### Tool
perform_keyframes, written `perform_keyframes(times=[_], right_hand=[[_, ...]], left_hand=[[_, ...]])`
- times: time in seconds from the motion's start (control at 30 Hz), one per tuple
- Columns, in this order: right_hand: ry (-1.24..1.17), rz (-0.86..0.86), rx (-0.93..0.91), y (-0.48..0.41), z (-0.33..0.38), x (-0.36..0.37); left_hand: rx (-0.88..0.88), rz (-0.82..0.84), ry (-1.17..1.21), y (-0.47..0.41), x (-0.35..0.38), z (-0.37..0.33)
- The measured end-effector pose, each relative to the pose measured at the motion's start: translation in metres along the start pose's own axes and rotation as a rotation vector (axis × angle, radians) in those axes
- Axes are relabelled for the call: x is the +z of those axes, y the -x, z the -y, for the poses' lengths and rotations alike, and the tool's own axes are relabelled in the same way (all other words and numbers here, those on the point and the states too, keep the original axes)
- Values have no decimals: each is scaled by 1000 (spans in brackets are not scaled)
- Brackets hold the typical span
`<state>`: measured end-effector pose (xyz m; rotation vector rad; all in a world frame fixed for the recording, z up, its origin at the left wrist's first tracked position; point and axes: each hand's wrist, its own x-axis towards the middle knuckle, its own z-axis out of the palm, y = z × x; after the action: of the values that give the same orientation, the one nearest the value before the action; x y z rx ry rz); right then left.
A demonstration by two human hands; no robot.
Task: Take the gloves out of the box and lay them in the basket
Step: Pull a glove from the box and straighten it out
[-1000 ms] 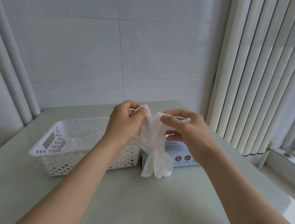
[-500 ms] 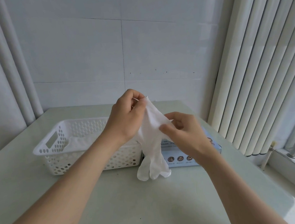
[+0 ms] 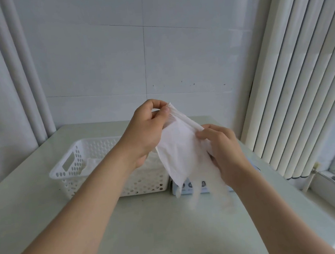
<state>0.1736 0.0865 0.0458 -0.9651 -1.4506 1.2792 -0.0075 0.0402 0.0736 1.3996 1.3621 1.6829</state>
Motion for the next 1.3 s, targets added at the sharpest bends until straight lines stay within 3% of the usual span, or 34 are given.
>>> perform_keyframes(times=[0.13,0.37,0.6,0.8,0.9,1.0,1.1,1.2,1.3], right_hand=[[198,-51,-65,-16,9,11],[537,-44,-225,-57,19,55],[865,134,-357,-90,1,122],[1157,285,-426,-90,-13,159],[1375,224,-576,-90,-16,165],[1410,193,-706,-86,-12,164],[1347,399,-597,-82,0,154],[1316,679,-289,-78,3,137],[1398,755,-170,-77,-15,130]], left_hand=[[-5,-77,-60,-6,-13,5],[-46,-213,-420,-21,-62,31],[-115,-253,-826,-21,-116,51],[-383,-167,-1182,-12,-136,54],[-486,-159,-1250,-10,-135,57],[-496,-170,-1297,-9,-130,59],[-419,-116,-1373,-9,-126,57],[-267,78,-1429,-16,-121,60],[-343,280,-1261,-19,-119,61]])
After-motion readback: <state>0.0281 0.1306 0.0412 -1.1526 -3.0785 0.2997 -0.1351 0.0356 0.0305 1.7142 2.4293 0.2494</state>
